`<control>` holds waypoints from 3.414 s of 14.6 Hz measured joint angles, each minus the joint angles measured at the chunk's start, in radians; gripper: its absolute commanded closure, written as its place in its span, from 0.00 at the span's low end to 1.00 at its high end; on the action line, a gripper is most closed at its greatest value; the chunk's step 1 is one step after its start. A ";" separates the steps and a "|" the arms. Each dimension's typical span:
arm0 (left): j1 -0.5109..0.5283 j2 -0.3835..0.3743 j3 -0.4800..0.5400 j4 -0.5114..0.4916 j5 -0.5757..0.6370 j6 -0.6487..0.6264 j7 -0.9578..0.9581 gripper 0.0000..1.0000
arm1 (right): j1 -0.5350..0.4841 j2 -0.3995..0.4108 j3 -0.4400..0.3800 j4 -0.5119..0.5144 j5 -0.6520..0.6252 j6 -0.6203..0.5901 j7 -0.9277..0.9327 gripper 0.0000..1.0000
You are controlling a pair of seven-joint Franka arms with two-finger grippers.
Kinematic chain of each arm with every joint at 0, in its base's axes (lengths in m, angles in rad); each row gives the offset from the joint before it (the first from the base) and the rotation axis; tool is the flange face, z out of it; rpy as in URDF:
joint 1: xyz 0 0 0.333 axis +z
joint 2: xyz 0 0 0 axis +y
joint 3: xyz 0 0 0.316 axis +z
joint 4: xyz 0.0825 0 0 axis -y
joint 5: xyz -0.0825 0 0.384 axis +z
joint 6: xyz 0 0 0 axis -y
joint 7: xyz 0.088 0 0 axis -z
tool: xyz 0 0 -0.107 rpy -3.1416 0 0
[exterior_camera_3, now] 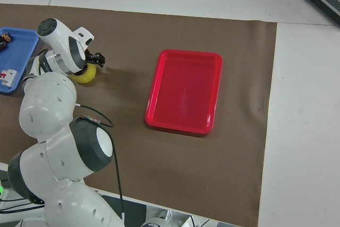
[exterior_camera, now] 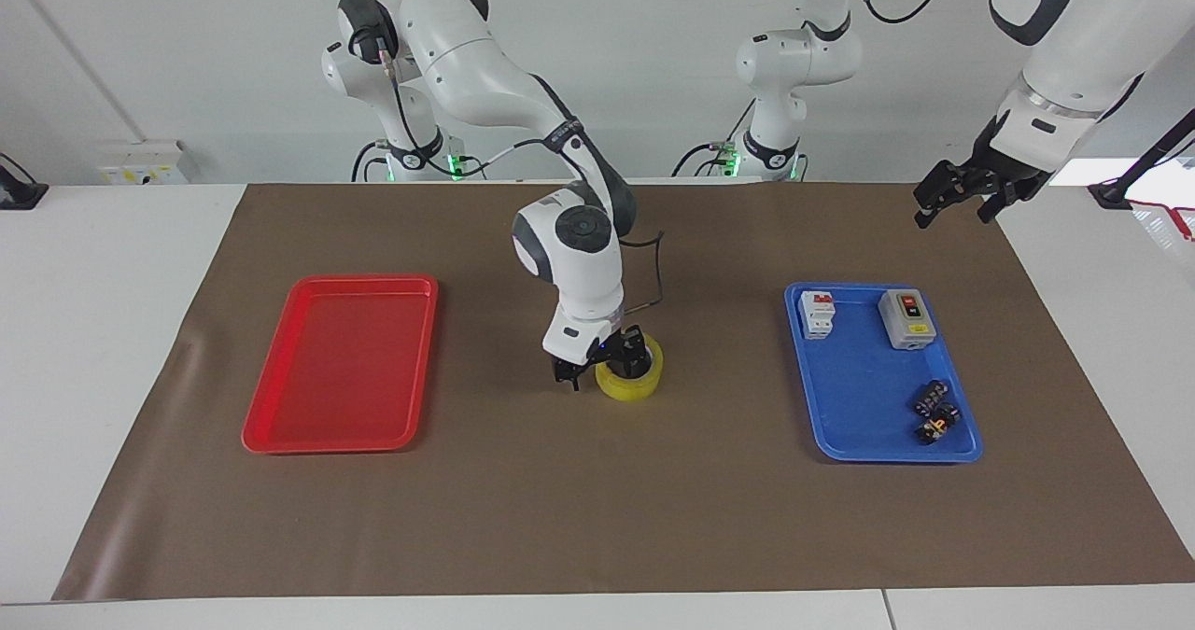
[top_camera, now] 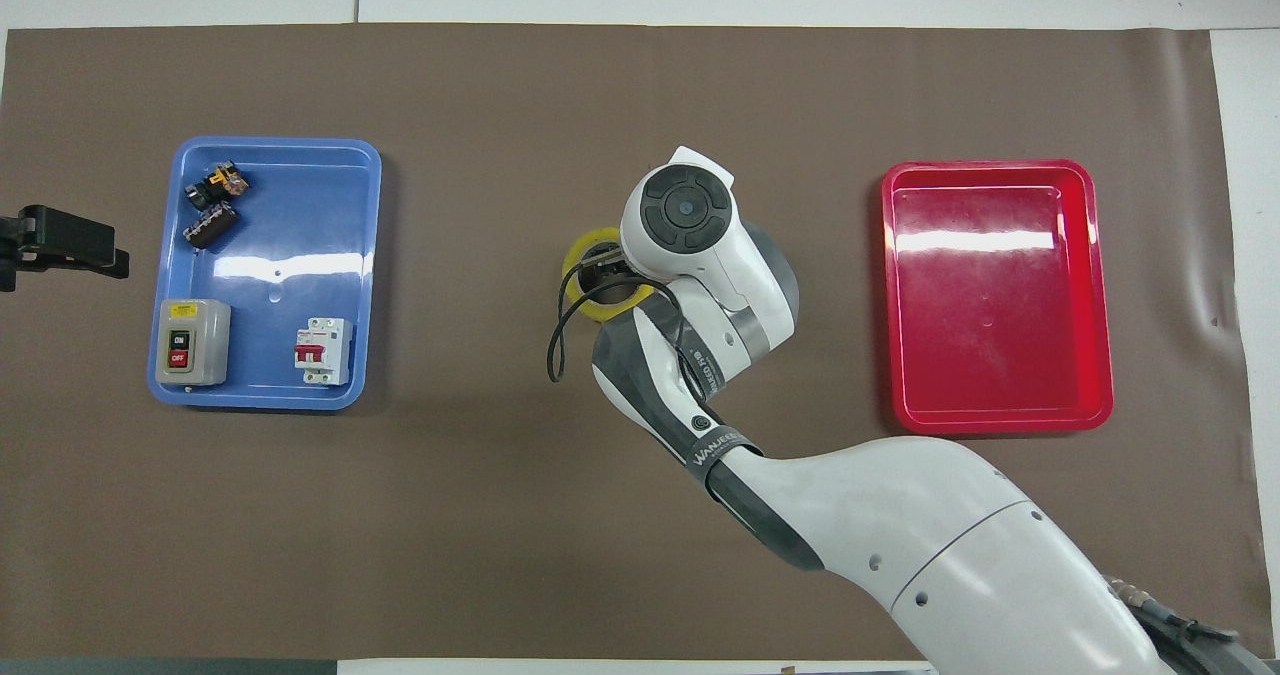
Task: Place and move tape with both arms
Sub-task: 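Grasp the yellow tape roll with the right gripper, then carry the tape roll with the right gripper into the red tray, then lower the tape into the red tray and open the right gripper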
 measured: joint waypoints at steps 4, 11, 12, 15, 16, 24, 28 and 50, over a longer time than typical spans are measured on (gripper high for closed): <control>-0.002 -0.001 -0.009 -0.001 -0.001 -0.036 0.001 0.00 | 0.001 0.002 0.000 0.006 -0.001 -0.010 -0.001 1.00; -0.010 -0.001 -0.012 -0.002 -0.001 -0.040 0.001 0.00 | -0.040 -0.001 -0.014 0.112 -0.004 -0.219 -0.072 1.00; -0.010 -0.001 -0.012 -0.002 -0.001 -0.040 0.001 0.00 | -0.068 -0.008 -0.015 0.146 -0.005 -0.270 -0.117 1.00; -0.010 -0.001 -0.012 -0.002 -0.001 -0.038 0.002 0.00 | -0.153 -0.067 -0.017 0.176 -0.009 -0.390 -0.278 1.00; -0.010 -0.001 -0.012 -0.002 -0.001 -0.037 0.002 0.00 | -0.183 -0.087 -0.019 0.173 -0.011 -0.417 -0.337 1.00; -0.009 -0.001 -0.012 -0.002 -0.001 -0.033 0.003 0.00 | -0.426 -0.190 -0.023 0.056 -0.036 -0.438 -0.773 1.00; -0.007 -0.001 -0.011 -0.002 -0.001 -0.033 0.003 0.00 | -0.561 -0.237 -0.024 -0.066 -0.037 -0.387 -0.961 1.00; -0.007 -0.001 -0.011 -0.002 -0.001 -0.033 0.003 0.00 | -0.588 -0.392 -0.008 -0.443 -0.025 -0.016 -0.757 0.00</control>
